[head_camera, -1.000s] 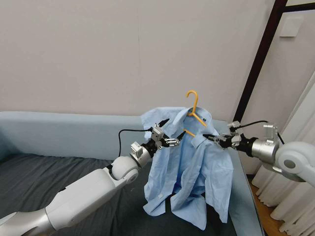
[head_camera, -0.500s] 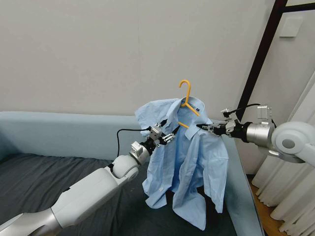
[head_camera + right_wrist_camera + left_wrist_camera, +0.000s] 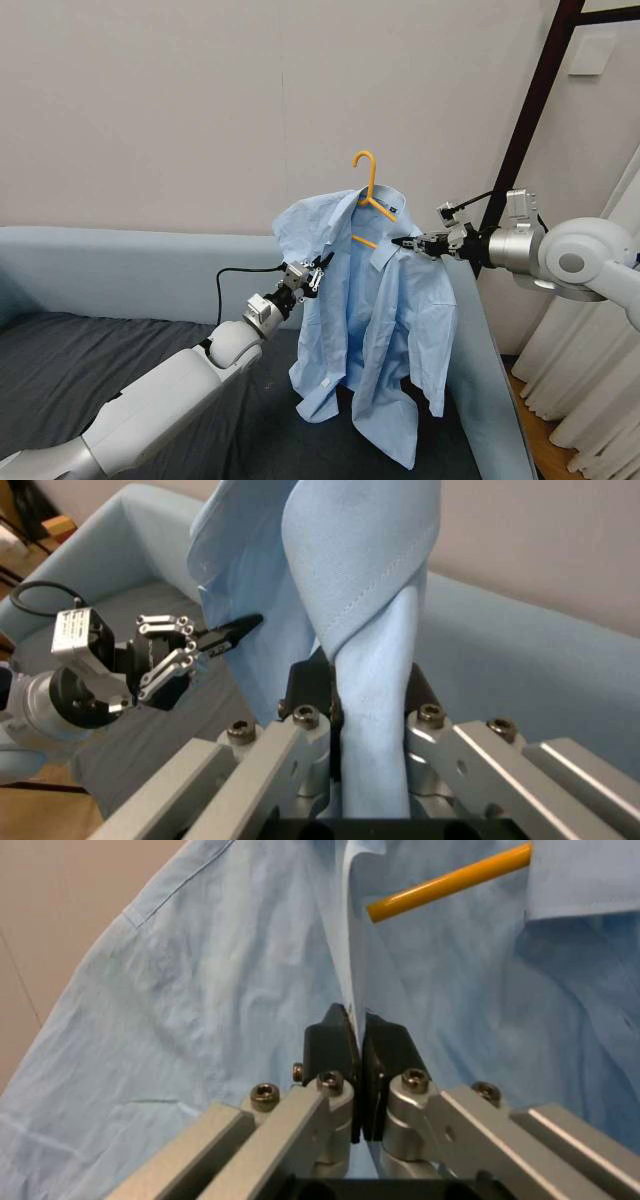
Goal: Pick up the clothes from the sofa and hang them on the clothes hanger.
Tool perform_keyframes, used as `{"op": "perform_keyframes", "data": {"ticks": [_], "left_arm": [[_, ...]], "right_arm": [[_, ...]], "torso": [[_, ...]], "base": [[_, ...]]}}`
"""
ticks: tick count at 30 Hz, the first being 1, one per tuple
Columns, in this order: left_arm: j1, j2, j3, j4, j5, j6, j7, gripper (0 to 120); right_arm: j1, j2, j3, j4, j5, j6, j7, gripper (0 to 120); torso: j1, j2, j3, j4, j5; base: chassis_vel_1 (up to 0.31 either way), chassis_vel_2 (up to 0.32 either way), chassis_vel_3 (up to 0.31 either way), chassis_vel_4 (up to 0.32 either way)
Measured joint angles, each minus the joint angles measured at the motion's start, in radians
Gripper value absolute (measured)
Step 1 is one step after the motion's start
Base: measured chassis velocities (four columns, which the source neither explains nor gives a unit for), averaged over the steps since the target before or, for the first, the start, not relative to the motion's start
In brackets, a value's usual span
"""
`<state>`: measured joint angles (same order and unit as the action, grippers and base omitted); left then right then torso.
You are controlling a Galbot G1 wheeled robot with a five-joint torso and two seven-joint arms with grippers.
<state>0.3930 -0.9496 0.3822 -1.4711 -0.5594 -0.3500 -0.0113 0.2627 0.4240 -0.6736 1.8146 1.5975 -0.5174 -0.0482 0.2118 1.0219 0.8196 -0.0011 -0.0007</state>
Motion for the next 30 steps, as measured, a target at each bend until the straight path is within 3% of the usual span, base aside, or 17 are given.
{"op": "perform_keyframes", "data": {"ticks": [14,19,25,30], "left_arm": [[0.119,0.047,-0.058,-0.085,0.022,0.002,-0.009,0],[0.156,0.062,-0.075,-0.131,0.03,0.032,-0.078,1],[0.231,0.105,-0.147,-0.2,0.083,0.051,-0.103,21],[0.367,0.133,-0.251,-0.269,0.149,-0.004,-0.086,41]], "right_arm": [[0.033,0.023,-0.016,0.004,0.044,-0.003,0.043,7],[0.011,0.029,0.001,0.018,0.049,0.0,0.06,7],[0.008,0.05,0.038,0.019,0.095,0.013,0.107,7],[0.069,0.062,0.044,0.01,0.177,0.012,0.135,7]], "torso": [[0.0,0.0,0.0,-0.0001,0.0],[0.0,0.0,0.0,-0.0001,0.0],[0.0,0.0,0.0,-0.0004,0.0001],[0.0,0.0,0.0,0.0008,-0.0004]], "base": [[0.0,0.0,0.0,0.0],[0.0,0.0,0.0,0.0],[0.0,0.0,0.0,0.0],[0.0,0.0,0.0,0.0]]}}
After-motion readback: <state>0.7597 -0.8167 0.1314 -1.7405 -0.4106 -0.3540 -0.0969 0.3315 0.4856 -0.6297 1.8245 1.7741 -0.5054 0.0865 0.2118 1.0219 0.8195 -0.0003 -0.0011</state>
